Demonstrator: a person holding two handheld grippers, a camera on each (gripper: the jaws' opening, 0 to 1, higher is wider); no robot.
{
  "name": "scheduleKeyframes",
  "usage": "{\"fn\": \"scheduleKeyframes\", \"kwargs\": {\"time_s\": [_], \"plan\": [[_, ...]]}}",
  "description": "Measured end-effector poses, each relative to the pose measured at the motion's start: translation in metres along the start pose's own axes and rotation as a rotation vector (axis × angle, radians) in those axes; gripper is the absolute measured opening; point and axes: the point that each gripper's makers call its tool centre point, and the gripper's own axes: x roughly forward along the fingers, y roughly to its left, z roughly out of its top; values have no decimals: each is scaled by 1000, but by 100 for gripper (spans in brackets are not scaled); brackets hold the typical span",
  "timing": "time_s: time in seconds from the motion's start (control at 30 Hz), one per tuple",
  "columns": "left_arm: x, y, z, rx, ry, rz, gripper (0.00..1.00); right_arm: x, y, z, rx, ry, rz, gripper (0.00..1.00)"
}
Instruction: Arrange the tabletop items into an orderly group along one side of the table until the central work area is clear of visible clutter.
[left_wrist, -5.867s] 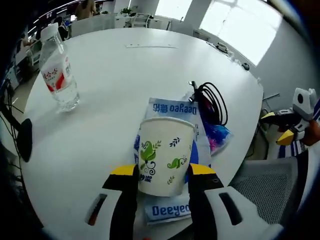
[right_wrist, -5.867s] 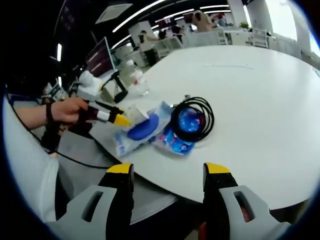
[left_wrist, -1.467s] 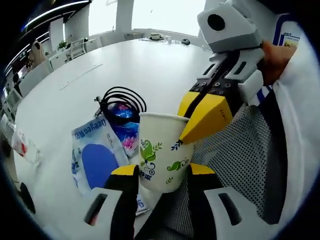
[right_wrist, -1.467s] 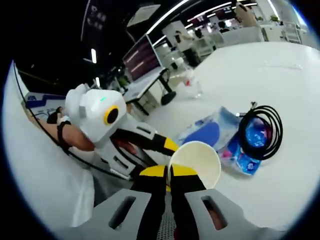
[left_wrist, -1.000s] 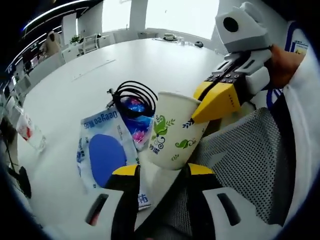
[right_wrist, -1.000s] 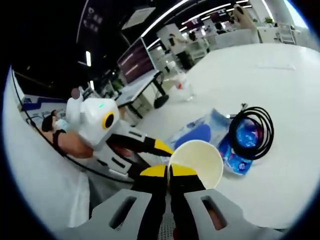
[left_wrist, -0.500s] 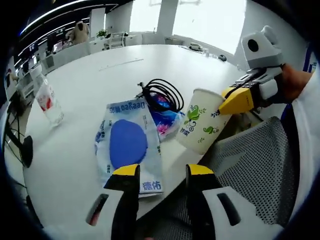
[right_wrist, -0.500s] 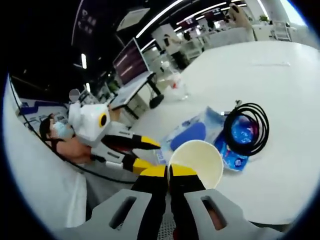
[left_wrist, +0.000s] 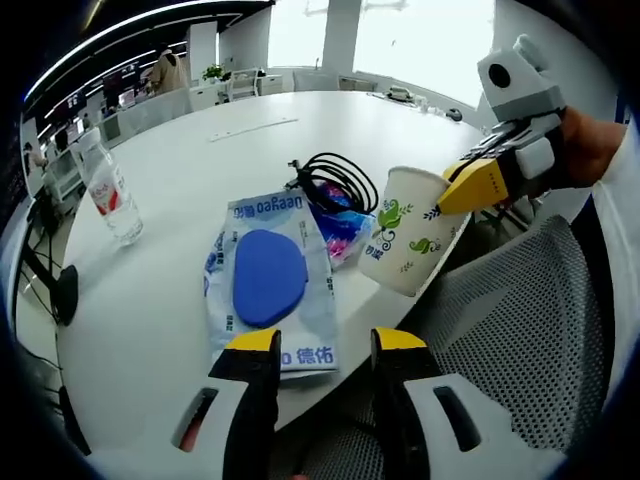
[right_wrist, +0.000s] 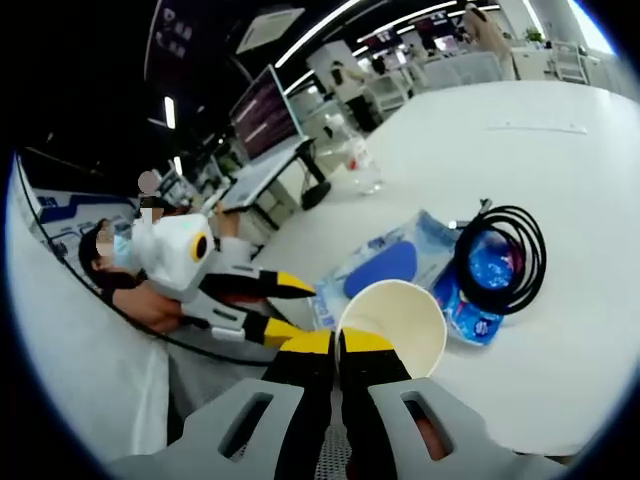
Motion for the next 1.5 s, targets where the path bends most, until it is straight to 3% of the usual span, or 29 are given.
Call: {"fn": "scheduleKeyframes", "kwargs": {"time_s": [0.17, 0.5, 0.93, 1.13, 1.23, 1.37, 1.5], "plan": [[-4, 6, 8, -2, -43, 29, 33, 7, -1, 12, -41, 23, 5, 0], [-8, 12, 12, 24, -74, 78, 35, 33, 3, 36, -147, 81, 21, 0], [-13, 21, 17, -38, -124, 89, 35, 78, -6, 80, -316, 155, 14, 0], [-15, 23, 18, -57, -140, 87, 35, 104, -13, 97, -411, 207, -1, 0], [-16, 24, 19, -72, -150, 84, 35, 119, -22, 104, -500, 252, -30, 0], [-17, 24, 22, -70, -163, 86, 35, 140, -22, 108, -553, 287, -29, 0], [-17, 24, 22, -76, -167, 83, 35, 161, -28, 111, -669, 341, -49, 0]]}}
